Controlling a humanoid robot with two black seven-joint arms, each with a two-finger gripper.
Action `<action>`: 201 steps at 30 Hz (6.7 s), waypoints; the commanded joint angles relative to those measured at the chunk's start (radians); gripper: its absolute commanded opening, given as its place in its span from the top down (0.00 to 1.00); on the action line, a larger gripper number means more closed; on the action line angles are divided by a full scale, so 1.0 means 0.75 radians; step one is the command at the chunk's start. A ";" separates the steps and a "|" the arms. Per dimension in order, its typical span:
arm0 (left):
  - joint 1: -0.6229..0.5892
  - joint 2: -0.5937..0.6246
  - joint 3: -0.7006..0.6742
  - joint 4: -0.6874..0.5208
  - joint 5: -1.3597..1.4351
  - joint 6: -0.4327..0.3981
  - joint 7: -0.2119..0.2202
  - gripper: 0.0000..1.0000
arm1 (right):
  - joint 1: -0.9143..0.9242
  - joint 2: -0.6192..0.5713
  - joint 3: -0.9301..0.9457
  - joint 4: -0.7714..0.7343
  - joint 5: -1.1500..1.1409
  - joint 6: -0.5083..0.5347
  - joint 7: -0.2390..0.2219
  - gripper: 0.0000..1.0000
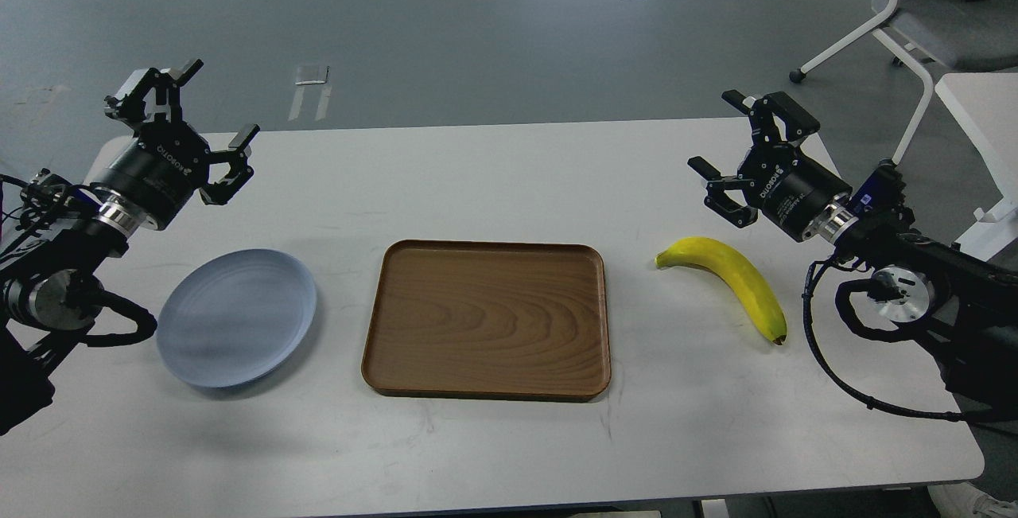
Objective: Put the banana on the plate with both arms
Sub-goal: 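Lower the left gripper toward the rim of the light blue plate, then grasp the edge of the blue plate with the left gripper, then lift the plate with the left gripper and lower it onto the wooden tray, then open the left gripper and raise it away from the plate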
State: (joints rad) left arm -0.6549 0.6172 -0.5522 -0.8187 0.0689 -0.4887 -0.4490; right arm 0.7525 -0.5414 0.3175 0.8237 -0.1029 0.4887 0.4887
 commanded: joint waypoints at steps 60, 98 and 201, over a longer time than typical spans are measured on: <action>-0.117 0.472 0.315 -0.305 2.234 0.052 -0.053 0.02 | -0.024 -0.053 -0.014 0.010 0.004 0.000 0.000 0.00; -0.064 0.341 0.501 0.018 2.070 0.216 -0.053 0.62 | -0.032 -0.082 -0.002 0.035 0.004 0.000 0.000 0.00; -0.585 -0.557 0.839 0.224 1.847 0.034 0.005 0.01 | -0.075 -0.168 0.025 0.031 0.006 0.000 0.000 0.00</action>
State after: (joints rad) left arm -1.0920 0.1964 0.0815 -0.6456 1.4731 -0.4625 -0.4420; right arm 0.6963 -0.6670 0.3360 0.8457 -0.0983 0.4887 0.4887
